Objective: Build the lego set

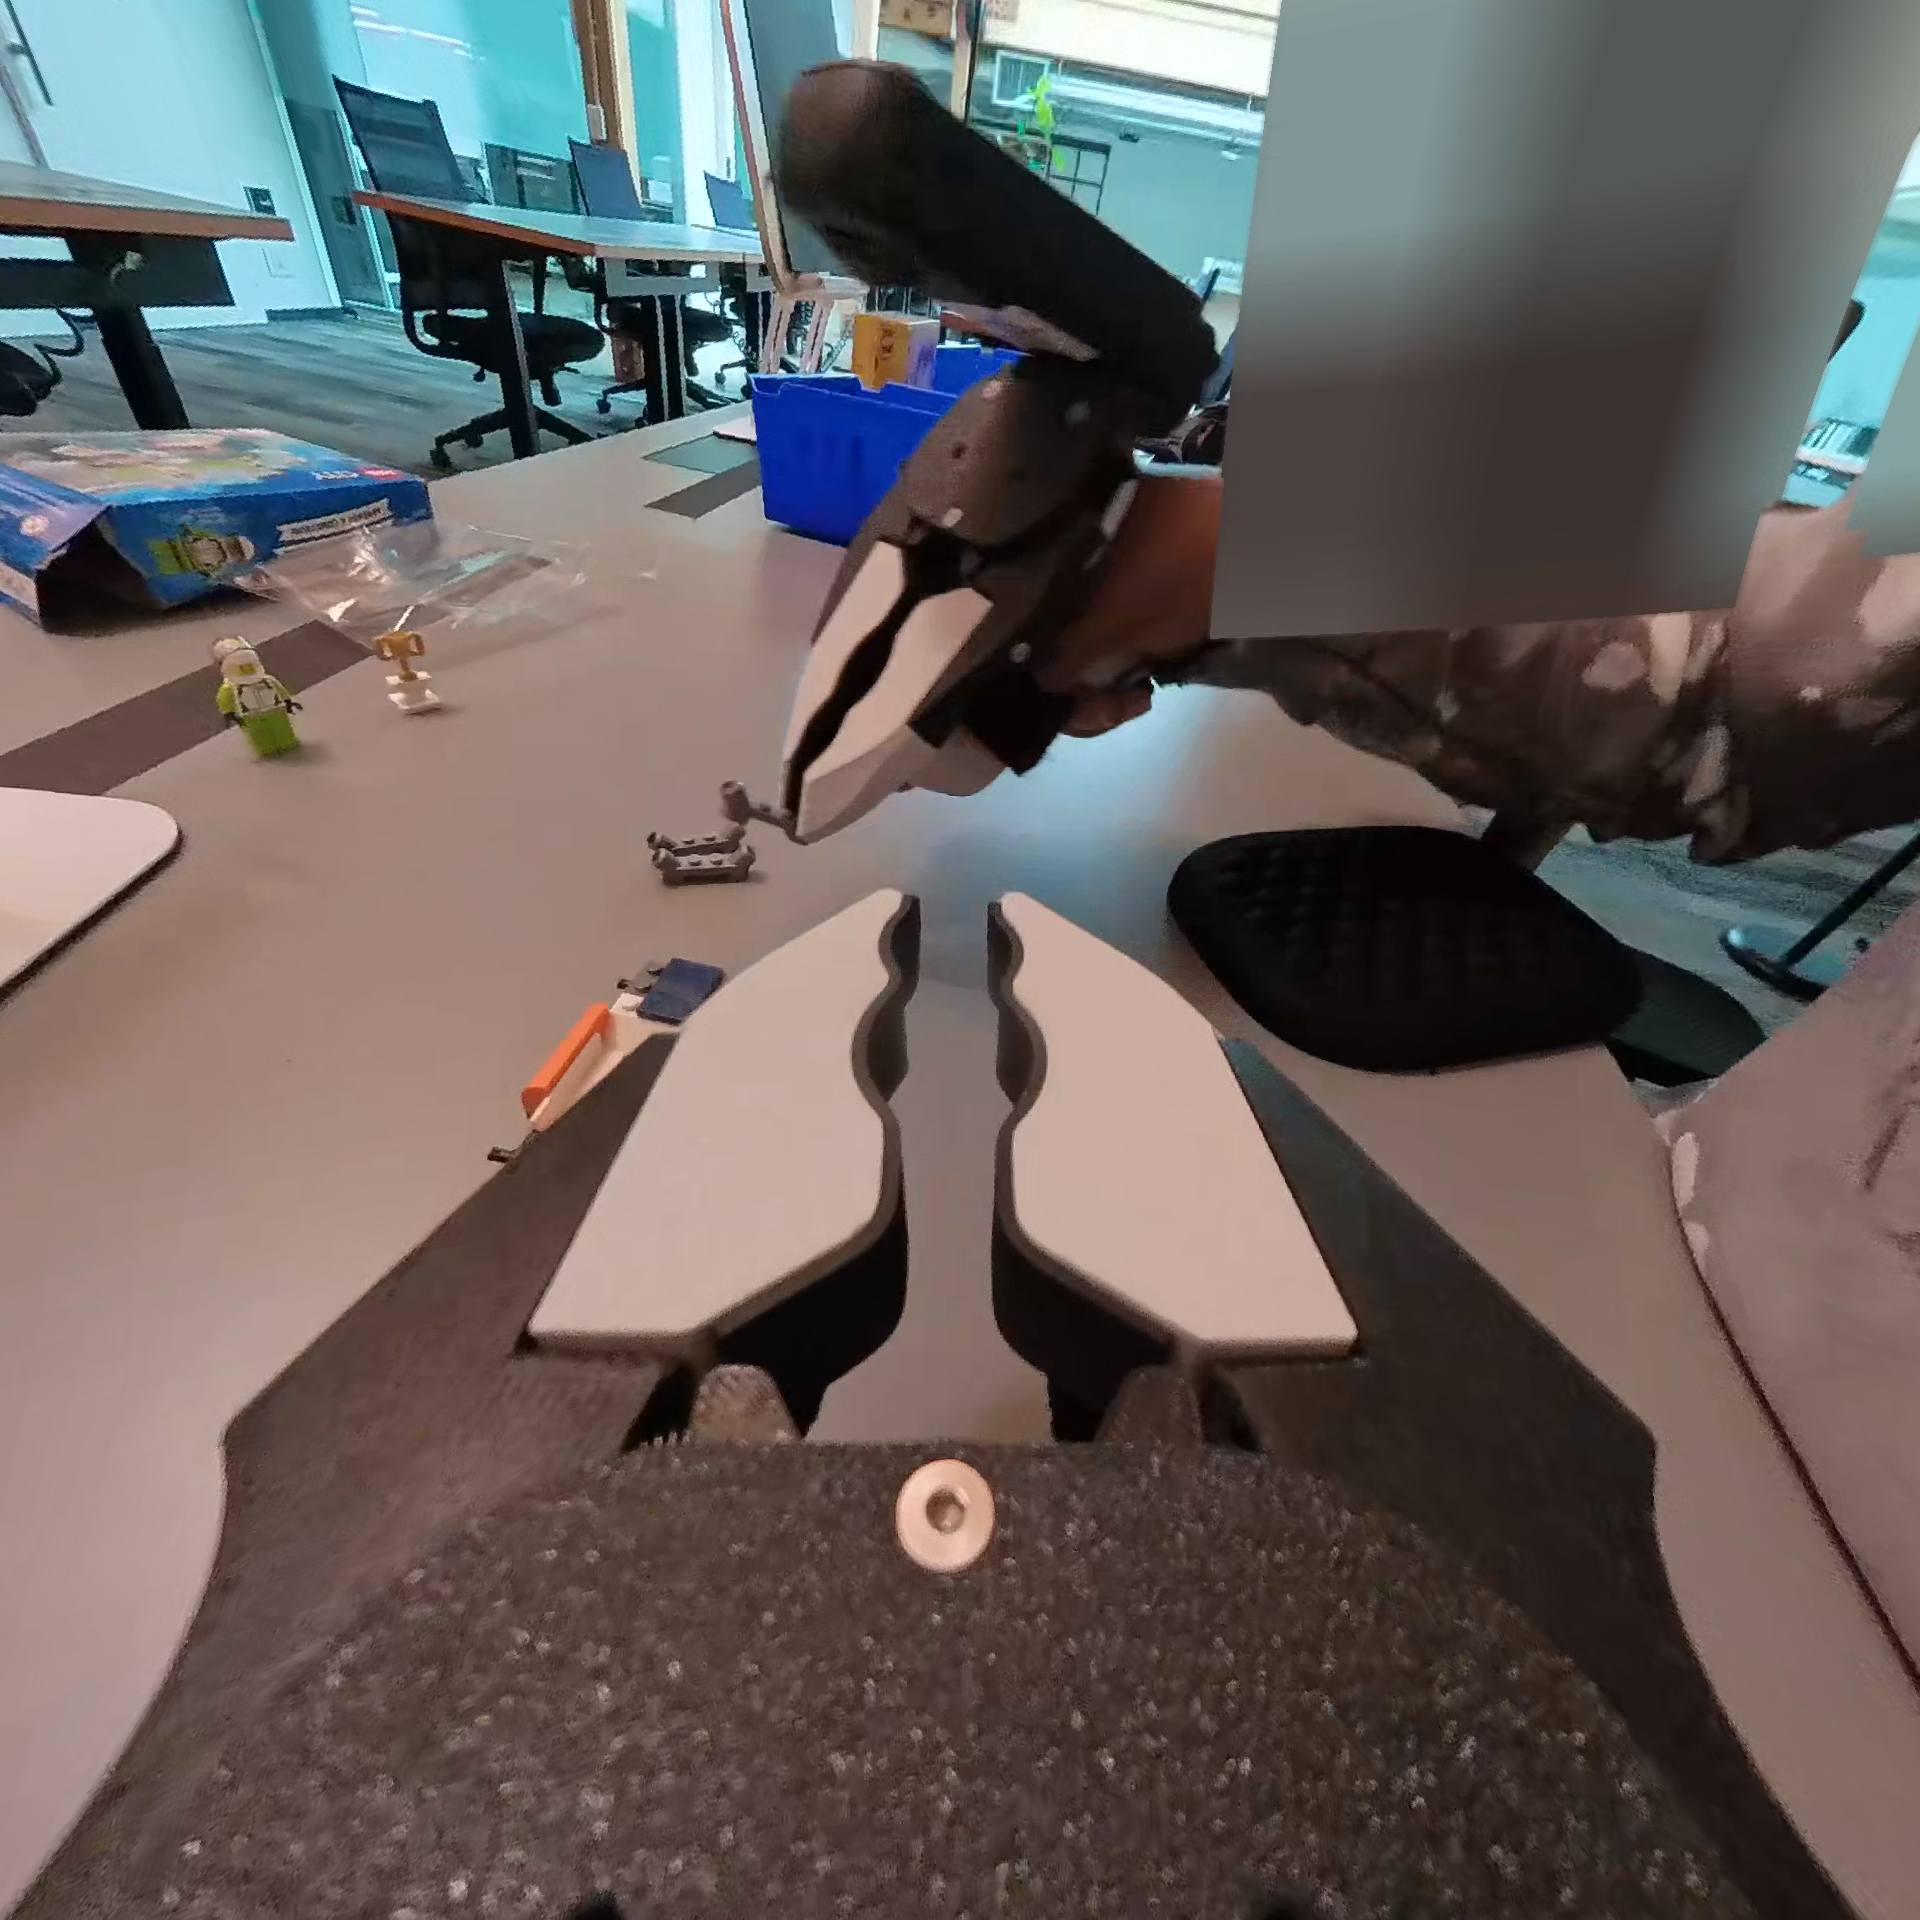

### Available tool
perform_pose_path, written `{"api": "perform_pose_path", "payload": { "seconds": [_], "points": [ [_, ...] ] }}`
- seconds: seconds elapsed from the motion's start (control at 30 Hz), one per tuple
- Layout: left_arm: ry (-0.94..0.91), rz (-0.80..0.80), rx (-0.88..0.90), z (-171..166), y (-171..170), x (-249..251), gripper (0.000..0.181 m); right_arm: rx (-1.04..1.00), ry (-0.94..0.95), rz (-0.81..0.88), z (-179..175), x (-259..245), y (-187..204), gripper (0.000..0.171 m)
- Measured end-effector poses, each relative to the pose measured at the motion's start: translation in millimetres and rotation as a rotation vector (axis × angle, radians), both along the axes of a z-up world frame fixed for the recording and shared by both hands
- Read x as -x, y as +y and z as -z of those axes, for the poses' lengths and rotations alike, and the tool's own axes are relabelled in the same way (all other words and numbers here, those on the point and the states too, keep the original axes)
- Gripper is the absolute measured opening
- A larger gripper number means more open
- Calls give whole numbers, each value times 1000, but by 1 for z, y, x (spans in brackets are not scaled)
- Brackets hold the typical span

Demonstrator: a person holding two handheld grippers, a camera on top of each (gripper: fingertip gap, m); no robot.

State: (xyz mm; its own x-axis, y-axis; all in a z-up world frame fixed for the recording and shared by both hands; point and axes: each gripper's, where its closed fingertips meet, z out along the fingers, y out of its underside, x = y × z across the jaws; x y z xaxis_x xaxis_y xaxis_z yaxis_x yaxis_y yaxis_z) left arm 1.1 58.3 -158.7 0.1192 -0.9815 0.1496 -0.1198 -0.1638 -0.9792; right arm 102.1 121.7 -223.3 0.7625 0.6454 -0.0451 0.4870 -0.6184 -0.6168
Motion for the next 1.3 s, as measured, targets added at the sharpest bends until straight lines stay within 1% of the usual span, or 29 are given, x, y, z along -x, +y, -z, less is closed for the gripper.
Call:
{"api": "perform_pose_path", "payload": {
  "seconds": [0.1,0.23,0.37,0.57,0.73,1.07,1.2,1.3],
  "points": [
    [24,-10,-15,3,-2,-1,11,83,-98,40,13,-3,11,7],
    [22,-1,-31,5,-8,-3,10,160,-177,83,24,-4,17,7],
    [14,24,-9,9,-14,-5,9,201,-223,127,32,-5,20,7],
    [57,44,-3,23,-21,-7,8,230,-248,184,38,-4,25,7],
    [66,50,-8,26,-23,-8,8,230,-286,190,39,-8,29,8],
    [72,54,-1,28,-22,-8,7,208,-263,170,38,-5,27,13],
    [69,53,6,28,-21,-8,7,178,-244,162,32,-5,26,16],
    [68,38,-5,27,-18,-7,7,108,-215,142,17,-3,28,19]
  ]
}}
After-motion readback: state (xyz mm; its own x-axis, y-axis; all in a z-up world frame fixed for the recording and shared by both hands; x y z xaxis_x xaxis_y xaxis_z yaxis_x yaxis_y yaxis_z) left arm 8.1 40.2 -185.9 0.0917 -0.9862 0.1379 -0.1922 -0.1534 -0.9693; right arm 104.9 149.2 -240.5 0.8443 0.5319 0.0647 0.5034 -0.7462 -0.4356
